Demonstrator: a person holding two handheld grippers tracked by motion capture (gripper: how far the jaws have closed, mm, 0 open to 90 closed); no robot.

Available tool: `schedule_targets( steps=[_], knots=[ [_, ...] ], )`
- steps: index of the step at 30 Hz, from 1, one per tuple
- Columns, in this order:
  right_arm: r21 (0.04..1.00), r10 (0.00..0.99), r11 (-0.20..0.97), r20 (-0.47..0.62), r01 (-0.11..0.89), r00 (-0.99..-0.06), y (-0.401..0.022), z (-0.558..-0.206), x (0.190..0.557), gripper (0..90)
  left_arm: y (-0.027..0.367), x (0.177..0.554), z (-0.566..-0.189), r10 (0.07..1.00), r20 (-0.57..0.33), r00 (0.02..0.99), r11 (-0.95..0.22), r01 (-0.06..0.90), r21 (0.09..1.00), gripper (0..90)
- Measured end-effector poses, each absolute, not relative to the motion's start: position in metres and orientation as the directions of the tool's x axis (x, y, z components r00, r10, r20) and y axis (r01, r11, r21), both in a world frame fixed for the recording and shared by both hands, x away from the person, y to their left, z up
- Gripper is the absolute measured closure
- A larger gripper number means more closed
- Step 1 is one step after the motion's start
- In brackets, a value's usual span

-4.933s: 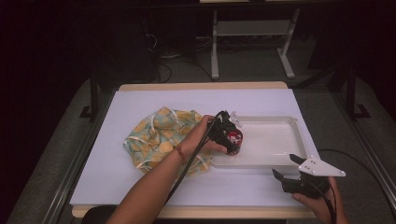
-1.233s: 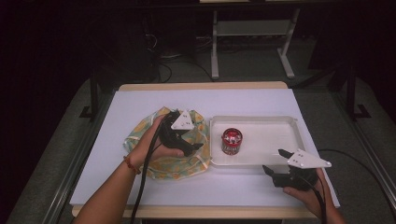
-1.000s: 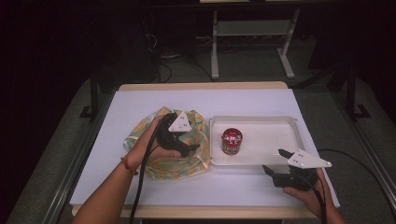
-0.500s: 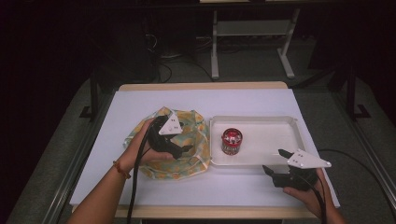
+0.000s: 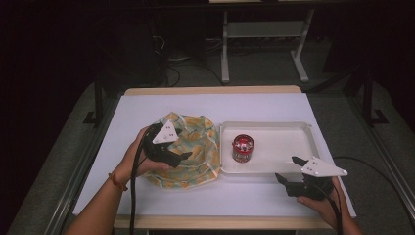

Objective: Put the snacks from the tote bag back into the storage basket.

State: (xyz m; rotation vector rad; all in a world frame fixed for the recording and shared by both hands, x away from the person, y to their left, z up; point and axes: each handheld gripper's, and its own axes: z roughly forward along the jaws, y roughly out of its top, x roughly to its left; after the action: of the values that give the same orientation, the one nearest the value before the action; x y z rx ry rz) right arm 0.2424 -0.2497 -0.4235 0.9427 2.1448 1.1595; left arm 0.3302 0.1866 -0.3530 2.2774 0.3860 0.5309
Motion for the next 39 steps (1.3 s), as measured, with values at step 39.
schedule_targets(
  steps=[39],
  knots=[
    [0.862,0.74,0.409,-0.12,0.3,-0.662,-0.237,-0.422,0.253,20.5,0.254,0.313,-0.369,0.53,0.221,0.818,-0.618,0.195,0.762,18.2]
  ],
)
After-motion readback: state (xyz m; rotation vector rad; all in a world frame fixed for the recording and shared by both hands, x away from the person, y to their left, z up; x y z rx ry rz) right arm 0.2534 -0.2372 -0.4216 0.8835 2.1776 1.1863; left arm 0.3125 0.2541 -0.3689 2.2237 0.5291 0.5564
